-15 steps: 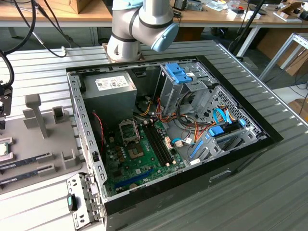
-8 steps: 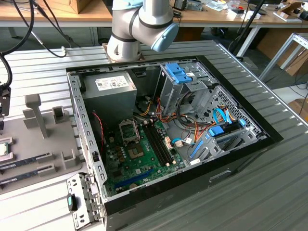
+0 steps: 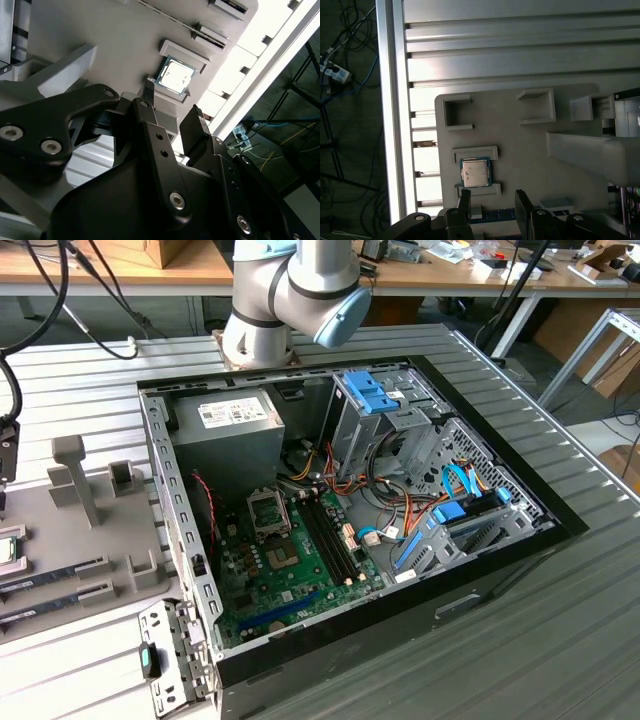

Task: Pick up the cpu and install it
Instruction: 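Pick up the cpu and move it towards the insertion slot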

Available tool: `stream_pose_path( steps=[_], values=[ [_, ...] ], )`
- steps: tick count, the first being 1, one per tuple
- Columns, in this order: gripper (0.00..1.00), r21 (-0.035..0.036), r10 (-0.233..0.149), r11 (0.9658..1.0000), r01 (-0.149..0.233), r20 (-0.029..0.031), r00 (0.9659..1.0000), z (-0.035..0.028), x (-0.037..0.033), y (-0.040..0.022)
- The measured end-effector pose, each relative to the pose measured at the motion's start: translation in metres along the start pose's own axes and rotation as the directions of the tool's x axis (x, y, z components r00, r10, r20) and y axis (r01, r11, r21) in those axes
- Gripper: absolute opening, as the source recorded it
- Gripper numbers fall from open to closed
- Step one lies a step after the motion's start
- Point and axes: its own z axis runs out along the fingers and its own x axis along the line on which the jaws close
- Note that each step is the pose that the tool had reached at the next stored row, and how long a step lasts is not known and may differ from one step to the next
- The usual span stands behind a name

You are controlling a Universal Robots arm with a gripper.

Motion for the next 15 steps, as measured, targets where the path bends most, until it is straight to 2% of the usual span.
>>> stream_pose_path(
  steps=[15],
  values=[
    [0.48, -0.0001, 0.0, 1.0, 0.0, 0.0001, 1.0, 0.0008, 0.0064, -0.0005]
  ],
)
